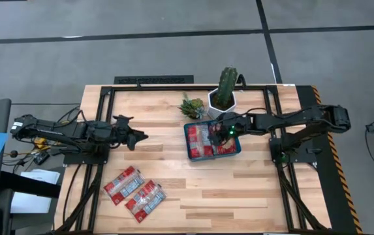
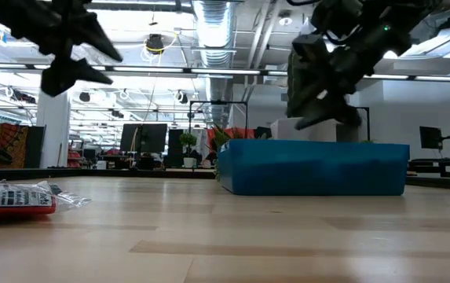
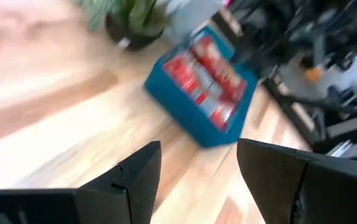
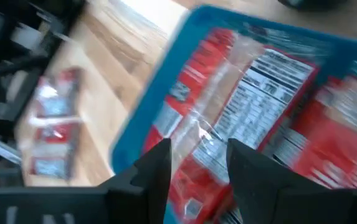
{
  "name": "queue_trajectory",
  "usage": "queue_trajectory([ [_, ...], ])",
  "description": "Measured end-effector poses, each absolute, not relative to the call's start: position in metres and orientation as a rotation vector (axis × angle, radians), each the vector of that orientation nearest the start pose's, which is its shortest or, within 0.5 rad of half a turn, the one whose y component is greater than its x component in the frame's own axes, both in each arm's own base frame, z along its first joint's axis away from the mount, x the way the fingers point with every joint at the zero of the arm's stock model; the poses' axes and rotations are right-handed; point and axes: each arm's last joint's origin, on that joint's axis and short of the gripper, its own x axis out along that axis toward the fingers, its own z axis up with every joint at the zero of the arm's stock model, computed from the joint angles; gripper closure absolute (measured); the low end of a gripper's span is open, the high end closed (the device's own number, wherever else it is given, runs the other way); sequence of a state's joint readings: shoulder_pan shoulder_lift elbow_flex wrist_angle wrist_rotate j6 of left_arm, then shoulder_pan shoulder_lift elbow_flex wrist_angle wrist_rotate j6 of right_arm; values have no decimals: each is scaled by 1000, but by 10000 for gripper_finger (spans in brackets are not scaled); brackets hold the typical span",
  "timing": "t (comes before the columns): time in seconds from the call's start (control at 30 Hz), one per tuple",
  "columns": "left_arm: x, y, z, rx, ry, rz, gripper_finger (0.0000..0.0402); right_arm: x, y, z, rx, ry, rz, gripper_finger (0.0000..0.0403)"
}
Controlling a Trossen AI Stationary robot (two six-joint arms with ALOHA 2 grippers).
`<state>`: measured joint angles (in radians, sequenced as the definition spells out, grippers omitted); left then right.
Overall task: Sort popcorn bags into baskets
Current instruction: Move the red popcorn bags to the center of the table
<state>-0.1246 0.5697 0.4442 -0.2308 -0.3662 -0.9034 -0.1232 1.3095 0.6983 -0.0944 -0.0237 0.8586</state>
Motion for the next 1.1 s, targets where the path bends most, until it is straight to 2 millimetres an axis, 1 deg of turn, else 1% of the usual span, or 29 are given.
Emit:
queue_trajectory([
  [0.1, 134, -8, 234, -834, 313, 373, 203, 250, -31, 206, 880, 663, -426, 224],
  [0.23, 131, -10, 226, -870, 415, 358, 204, 250, -26, 206, 865, 672, -412, 242],
  [0.4, 123, -18, 215, -914, 631, 289, 220, 251, -11, 206, 842, 695, -356, 267],
  [0.6, 114, -33, 207, -976, 770, 281, 235, 251, 8, 206, 806, 705, -329, 283],
  [0.73, 114, -48, 202, -1023, 870, 271, 241, 251, 17, 207, 788, 699, -331, 284],
  [0.87, 120, -66, 204, -1002, 1016, 352, 260, 251, 24, 207, 790, 694, -331, 281],
  [1.0, 129, -90, 207, -884, 1183, 512, 299, 251, 30, 208, 786, 680, -320, 281],
  [1.1, 135, -111, 202, -743, 1318, 608, 341, 251, 34, 208, 790, 676, -313, 285],
])
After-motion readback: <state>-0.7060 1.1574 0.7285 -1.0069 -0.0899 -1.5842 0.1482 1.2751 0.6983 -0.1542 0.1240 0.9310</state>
